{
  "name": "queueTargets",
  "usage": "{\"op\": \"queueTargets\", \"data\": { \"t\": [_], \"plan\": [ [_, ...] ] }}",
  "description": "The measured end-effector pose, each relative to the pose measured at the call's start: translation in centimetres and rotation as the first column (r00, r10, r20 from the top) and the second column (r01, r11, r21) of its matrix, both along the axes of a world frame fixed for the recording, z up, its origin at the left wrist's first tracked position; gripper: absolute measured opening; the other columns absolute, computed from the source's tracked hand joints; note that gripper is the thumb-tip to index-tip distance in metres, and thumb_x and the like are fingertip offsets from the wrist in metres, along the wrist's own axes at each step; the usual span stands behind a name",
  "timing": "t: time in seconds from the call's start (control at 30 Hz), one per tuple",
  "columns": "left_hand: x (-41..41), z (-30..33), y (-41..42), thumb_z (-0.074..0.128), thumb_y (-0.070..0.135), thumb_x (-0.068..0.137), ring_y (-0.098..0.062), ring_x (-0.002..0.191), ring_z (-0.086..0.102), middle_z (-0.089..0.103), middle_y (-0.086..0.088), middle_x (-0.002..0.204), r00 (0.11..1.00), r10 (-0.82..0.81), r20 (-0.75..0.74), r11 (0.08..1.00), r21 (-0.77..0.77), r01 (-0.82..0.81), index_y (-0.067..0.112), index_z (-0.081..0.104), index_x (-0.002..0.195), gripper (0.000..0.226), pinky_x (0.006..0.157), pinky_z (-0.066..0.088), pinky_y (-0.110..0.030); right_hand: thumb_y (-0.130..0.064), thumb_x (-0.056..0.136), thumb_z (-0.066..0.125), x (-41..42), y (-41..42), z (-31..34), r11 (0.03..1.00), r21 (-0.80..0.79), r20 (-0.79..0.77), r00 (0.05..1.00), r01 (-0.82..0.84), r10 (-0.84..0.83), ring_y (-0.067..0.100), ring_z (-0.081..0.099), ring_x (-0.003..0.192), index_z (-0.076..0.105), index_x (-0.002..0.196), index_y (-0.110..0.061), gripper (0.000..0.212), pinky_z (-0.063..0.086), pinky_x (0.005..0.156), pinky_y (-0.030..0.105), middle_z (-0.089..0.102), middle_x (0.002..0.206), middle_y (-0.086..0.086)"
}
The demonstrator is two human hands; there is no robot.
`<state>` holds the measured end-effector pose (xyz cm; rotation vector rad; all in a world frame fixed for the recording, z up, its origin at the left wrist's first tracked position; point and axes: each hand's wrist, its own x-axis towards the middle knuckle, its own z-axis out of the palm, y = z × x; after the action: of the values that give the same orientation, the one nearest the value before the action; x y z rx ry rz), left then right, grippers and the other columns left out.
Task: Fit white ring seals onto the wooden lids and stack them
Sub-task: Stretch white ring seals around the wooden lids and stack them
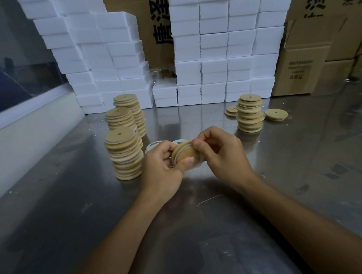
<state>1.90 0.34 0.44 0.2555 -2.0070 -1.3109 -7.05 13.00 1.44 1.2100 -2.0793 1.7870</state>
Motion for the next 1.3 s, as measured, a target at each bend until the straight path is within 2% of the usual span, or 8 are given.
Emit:
{"op": "queueTargets", "data": {
  "t": [0.27, 0.5, 0.67, 0.77, 0.87, 0.97, 1.13, 1.3],
  "plan": [
    [0.1, 0.3, 1.0, 0.079, -0.005, 0.075, -0.01, 0.072, 0.072, 0.075, 0.004, 0.074, 0.996, -0.074, -0.044, 0.945, 0.315, 0.084, 0.016, 0.065, 0.083, 0.026, 0.06, 0.056, -0.021, -0.015, 0.093, 0.065, -0.3, -0.3, 0.1, 0.999, -0.033, 0.159, 0.987, 0.01, -0.005, 0.021, 0.066, 0.064, 0.064, 0.081, -0.002, 0.018, 0.056, 0.063, 0.044, 0.069, 0.069, 0.008],
    [0.2, 0.8, 1.3, 0.076, -0.005, 0.077, -0.015, 0.075, 0.073, 0.075, -0.003, 0.077, 0.994, -0.099, -0.049, 0.897, 0.429, 0.111, 0.006, 0.063, 0.086, 0.019, 0.061, 0.058, -0.027, -0.014, 0.092, 0.066, -0.5, 0.1, 0.3, 0.998, -0.024, -0.086, 0.994, 0.066, -0.068, 0.02, 0.062, 0.06, 0.064, 0.082, -0.005, 0.014, 0.053, 0.056, 0.038, 0.067, 0.065, 0.003],
    [0.2, 0.5, 1.0, 0.078, -0.005, 0.075, -0.019, 0.077, 0.073, 0.075, -0.006, 0.079, 0.996, -0.083, -0.034, 0.874, 0.478, 0.089, 0.007, 0.064, 0.085, 0.02, 0.064, 0.057, -0.025, -0.012, 0.094, 0.064, 0.3, -0.5, -0.1, 0.995, -0.099, 0.132, 0.991, -0.014, 0.027, 0.017, 0.068, 0.074, 0.063, 0.088, 0.001, 0.014, 0.057, 0.068, 0.038, 0.069, 0.078, 0.007],
    [0.2, 0.1, 0.5, 0.08, -0.004, 0.073, -0.014, 0.075, 0.072, 0.074, -0.002, 0.076, 0.998, -0.07, -0.002, 0.918, 0.392, 0.065, 0.01, 0.063, 0.08, 0.023, 0.065, 0.057, -0.025, -0.013, 0.095, 0.062, 0.3, -0.3, -0.2, 0.999, -0.037, 0.08, 0.997, -0.02, 0.023, 0.022, 0.067, 0.076, 0.063, 0.09, -0.001, 0.013, 0.056, 0.071, 0.045, 0.069, 0.08, 0.009],
    [0.0, -0.4, 0.1, 0.085, 0.005, 0.071, -0.018, 0.07, 0.068, 0.067, -0.005, 0.071, 0.998, 0.004, 0.059, 1.0, 0.009, -0.005, 0.017, 0.057, 0.073, 0.03, 0.061, 0.057, -0.036, -0.012, 0.095, 0.061, 0.1, 0.2, -0.1, 0.993, 0.12, -0.174, 0.984, -0.019, 0.04, 0.019, 0.064, 0.073, 0.063, 0.089, -0.005, 0.009, 0.052, 0.069, 0.043, 0.067, 0.078, 0.002],
    [0.0, -0.5, -0.1, 0.082, 0.018, 0.074, -0.025, 0.07, 0.063, 0.062, 0.0, 0.07, 0.996, 0.057, 0.062, 0.963, -0.268, -0.039, 0.021, 0.058, 0.075, 0.024, 0.064, 0.054, -0.049, -0.014, 0.094, 0.062, 0.1, 0.1, -0.1, 0.979, 0.204, -0.366, 0.926, -0.019, 0.094, 0.02, 0.062, 0.076, 0.062, 0.089, -0.006, 0.01, 0.05, 0.069, 0.043, 0.066, 0.081, 0.002],
    [0.0, -0.3, -0.1, 0.084, 0.007, 0.072, -0.011, 0.069, 0.069, 0.069, 0.003, 0.074, 1.0, 0.023, 0.006, 0.994, -0.111, -0.023, 0.023, 0.059, 0.073, 0.03, 0.061, 0.055, -0.02, -0.02, 0.093, 0.066, 0.8, -0.4, -0.3, 0.997, 0.067, -0.157, 0.986, -0.04, 0.05, 0.014, 0.062, 0.075, 0.064, 0.089, -0.009, 0.012, 0.052, 0.069, 0.042, 0.065, 0.079, -0.006],
    [0.0, -0.1, 0.2, 0.086, 0.001, 0.067, -0.016, 0.07, 0.072, 0.072, -0.01, 0.077, 0.999, -0.034, -0.038, 0.997, 0.07, 0.036, 0.008, 0.059, 0.075, 0.029, 0.063, 0.055, -0.019, -0.02, 0.09, 0.071, 0.7, -0.4, -0.3, 1.0, -0.009, -0.033, 0.999, -0.027, 0.026, 0.018, 0.067, 0.074, 0.064, 0.086, -0.009, 0.014, 0.054, 0.07, 0.046, 0.069, 0.077, -0.001]
  ]
}}
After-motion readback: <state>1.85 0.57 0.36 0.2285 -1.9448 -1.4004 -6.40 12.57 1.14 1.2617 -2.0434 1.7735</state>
